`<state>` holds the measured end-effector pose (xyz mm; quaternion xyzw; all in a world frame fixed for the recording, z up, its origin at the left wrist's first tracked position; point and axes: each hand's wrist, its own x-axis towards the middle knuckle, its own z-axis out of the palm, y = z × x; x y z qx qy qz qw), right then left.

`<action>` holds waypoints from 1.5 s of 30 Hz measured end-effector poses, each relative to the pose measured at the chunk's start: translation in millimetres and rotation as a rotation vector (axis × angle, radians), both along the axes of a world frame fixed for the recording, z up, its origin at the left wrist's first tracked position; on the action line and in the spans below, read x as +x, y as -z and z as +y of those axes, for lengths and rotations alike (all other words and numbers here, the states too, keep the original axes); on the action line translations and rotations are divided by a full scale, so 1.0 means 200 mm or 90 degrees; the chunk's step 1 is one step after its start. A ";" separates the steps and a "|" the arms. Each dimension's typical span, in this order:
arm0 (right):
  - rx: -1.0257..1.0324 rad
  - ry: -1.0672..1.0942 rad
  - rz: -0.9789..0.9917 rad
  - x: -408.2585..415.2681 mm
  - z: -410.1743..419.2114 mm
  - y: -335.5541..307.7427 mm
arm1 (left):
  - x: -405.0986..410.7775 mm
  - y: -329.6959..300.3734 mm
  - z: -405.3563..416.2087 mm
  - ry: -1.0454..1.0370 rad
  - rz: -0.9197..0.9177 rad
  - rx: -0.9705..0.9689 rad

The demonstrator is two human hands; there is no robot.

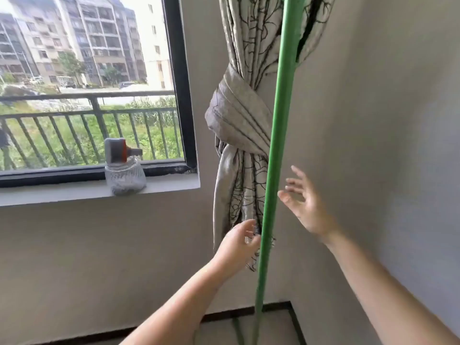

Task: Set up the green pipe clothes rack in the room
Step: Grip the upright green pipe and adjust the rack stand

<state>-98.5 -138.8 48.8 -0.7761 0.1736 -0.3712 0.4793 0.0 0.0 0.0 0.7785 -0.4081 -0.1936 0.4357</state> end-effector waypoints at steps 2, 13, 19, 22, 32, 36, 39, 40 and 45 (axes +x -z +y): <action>-0.007 -0.039 0.048 0.07 0.00 -0.01 | -0.02 0.01 -0.10 0.013 0.008 0.036; 0.000 -0.008 0.078 0.06 0.08 0.07 | -0.12 0.13 -0.17 0.007 0.032 0.050; 0.004 0.043 0.087 -0.14 0.26 0.06 | -0.24 0.14 -0.04 0.061 -0.028 0.043; -0.001 0.078 0.081 -0.25 0.39 0.07 | -0.31 0.13 0.04 0.104 -0.061 0.044; 0.009 0.124 0.089 -0.69 0.78 0.07 | -0.68 0.14 0.40 0.188 -0.086 0.046; 0.040 0.124 0.059 -0.99 0.99 0.05 | -0.95 0.14 0.58 0.217 -0.090 0.048; 0.043 0.145 0.065 -1.24 1.15 0.05 | -1.20 0.13 0.73 0.233 -0.088 0.042; 0.045 0.155 0.070 -1.33 1.20 0.05 | -1.29 0.12 0.79 0.238 -0.079 0.041; 0.073 0.193 0.071 -1.76 1.52 0.01 | -1.70 0.11 1.06 0.286 -0.061 0.052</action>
